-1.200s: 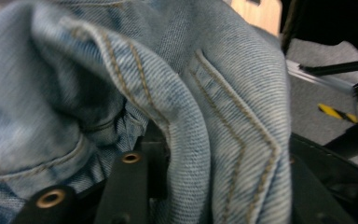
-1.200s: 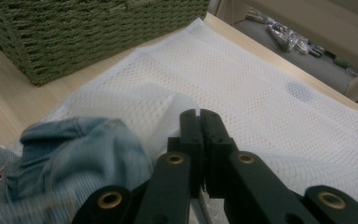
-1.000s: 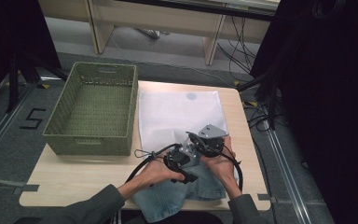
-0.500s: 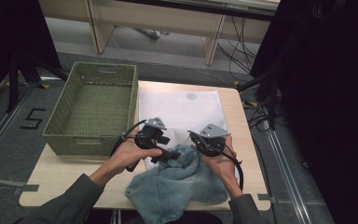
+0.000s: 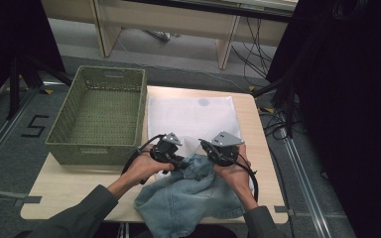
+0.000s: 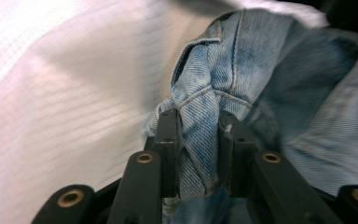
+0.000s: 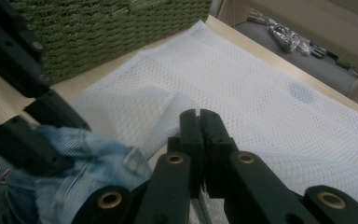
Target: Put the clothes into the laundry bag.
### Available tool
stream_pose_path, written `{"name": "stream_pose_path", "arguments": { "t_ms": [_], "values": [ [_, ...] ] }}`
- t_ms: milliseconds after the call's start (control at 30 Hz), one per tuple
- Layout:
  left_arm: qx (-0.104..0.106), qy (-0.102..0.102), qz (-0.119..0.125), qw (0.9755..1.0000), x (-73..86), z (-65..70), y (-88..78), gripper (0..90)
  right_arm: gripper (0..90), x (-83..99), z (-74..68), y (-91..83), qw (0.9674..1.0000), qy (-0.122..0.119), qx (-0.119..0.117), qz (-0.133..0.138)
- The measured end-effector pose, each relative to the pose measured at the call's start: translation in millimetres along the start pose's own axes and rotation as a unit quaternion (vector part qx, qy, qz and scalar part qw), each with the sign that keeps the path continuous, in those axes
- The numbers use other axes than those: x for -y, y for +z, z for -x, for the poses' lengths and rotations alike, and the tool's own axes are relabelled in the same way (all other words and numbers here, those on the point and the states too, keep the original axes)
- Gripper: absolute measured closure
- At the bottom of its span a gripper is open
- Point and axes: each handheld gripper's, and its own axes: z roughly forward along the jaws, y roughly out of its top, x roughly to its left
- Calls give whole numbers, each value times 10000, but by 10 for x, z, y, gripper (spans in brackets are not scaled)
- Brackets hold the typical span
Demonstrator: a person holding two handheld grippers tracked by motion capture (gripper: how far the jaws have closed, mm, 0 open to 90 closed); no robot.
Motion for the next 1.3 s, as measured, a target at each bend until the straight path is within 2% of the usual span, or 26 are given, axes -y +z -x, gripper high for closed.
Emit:
{"name": "stream_pose_path", "arguments": {
  "t_ms": [67,100,167,200,233,300,367,400,433,500,567,633,767,800,867,933,967,1000,1067,1100,1133,1167,1200,1233,1267,1300],
  "values": [
    [-94,147,-29,9998,-33,69,39,714,896,-14,-20,-8,10000,-43,-30,15],
    [-144,190,-3,9997,-43,78,75,714,896,-22,-40,-10,10000,16,-55,17],
    [-119,71,-7,9999,-38,52,160,713,896,-45,-59,-9,9999,-101,-26,79],
    [-56,186,-184,9996,-34,0,189,712,896,-54,-74,-10,9999,-119,-72,39],
    [-134,-107,23,9998,-17,14,268,702,896,-59,-90,-9,9999,-111,-40,74],
    [-261,-243,-18,9994,3,-26,323,650,896,-66,-123,-3,9998,-147,-104,37],
    [-350,-214,-35,9992,6,-51,258,557,896,-65,-134,0,9997,-212,-86,52],
    [-464,-108,4,9989,0,-52,190,503,896,-63,-139,-5,9997,-193,-149,29],
    [-562,-111,141,9983,-6,-46,126,465,896,-62,-135,-18,9998,-158,-76,48],
    [-694,-52,299,9971,-25,-73,-10,425,896,-66,-121,-21,9998,-144,-130,77],
    [-805,-203,496,9953,-42,-126,-72,403,896,-65,-112,-24,9999,-125,-77,69],
    [-926,-162,510,9943,-57,-183,-57,411,896,-65,-122,-20,9998,-145,-111,70],
    [-979,-74,394,9944,-66,-230,142,423,896,-79,-132,-15,9996,-218,-59,137],
    [-1006,17,349,9943,-64,-243,189,441,896,-79,-141,-18,9997,-173,-132,83],
    [-1093,161,359,9932,-56,-271,239,576,896,-77,-144,-14,9998,-117,-140,52],
    [-1299,280,473,9900,-60,-290,218,743,896,-67,-135,-10,9998,-201,-69,61],
    [-1383,355,521,9884,-66,-293,187,798,896,-60,-151,-1,9998,-131,-128,44],
    [-1427,419,553,9873,-71,-288,146,837,896,-60,-146,3,9998,-186,-117,31],
    [-1390,615,485,9872,-84,-280,50,857,896,-58,-142,13,9996,-272,-111,48],
    [-1383,708,491,9866,-85,-270,-2,861,896,-57,-154,8,9997,-184,-134,18],
    [-1316,765,455,9873,-86,-261,-50,863,895,-59,-165,5,9996,-143,-234,-6],
    [-1333,891,397,9863,-85,-246,-99,863,894,-63,-168,2,9996,-195,-196,61],
    [-1350,998,306,9853,-82,-236,-148,863,884,-72,-175,-11,9994,-195,-286,36],
    [-1392,1153,223,9833,-85,-244,-204,865,857,-78,-193,-12,9990,-168,-405,76],
    [-1363,1109,230,9842,-85,-253,-251,865,832,-86,-206,-32,9985,-163,-525,67],
    [-1302,1037,299,9856,-87,-268,-290,866,792,-88,-238,-62,9985,-95,-520,137]
  ]
}}
